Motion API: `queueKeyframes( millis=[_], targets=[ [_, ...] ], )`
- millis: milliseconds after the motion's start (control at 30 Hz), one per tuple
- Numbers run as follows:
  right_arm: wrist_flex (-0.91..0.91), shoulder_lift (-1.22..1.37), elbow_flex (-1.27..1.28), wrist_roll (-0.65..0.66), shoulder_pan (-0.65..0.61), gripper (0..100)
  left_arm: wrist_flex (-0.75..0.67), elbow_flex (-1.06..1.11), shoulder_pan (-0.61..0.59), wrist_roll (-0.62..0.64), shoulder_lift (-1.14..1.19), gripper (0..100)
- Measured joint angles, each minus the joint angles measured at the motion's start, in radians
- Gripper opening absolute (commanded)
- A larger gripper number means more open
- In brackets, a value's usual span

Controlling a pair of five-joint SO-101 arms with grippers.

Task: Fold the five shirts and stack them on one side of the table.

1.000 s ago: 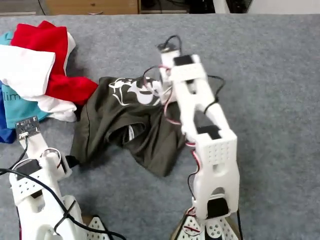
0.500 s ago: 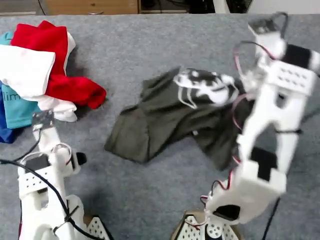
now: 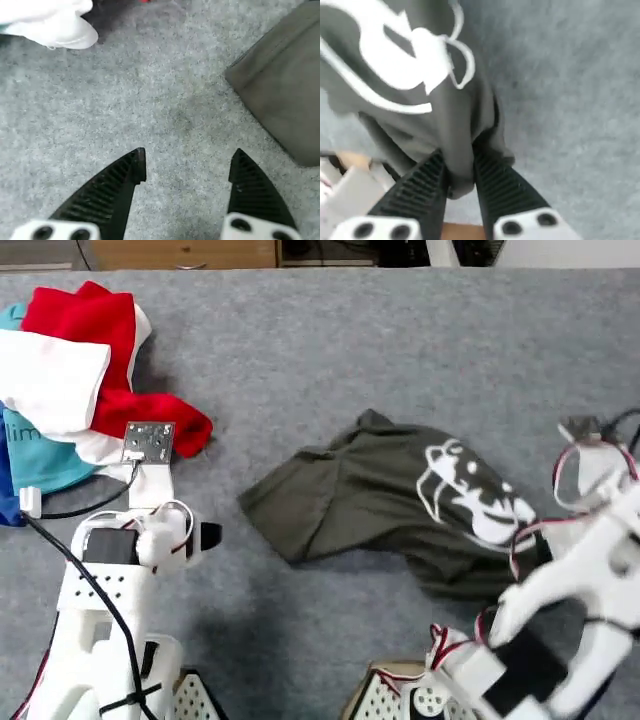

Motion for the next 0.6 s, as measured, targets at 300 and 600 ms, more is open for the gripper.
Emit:
queueKeyframes(
  millis=[300, 600],
  targets=[
    [-0.009, -0.27, 0.135, 0.196, 0.038, 22.8, 0.0, 0.0, -0.035, 0.0, 0.0, 28],
    [-0.091, -0.473, 0.138, 0.089, -0.037, 35.3, -0.077, -0.046, 0.034, 0.129, 0.153, 28]
  ],
)
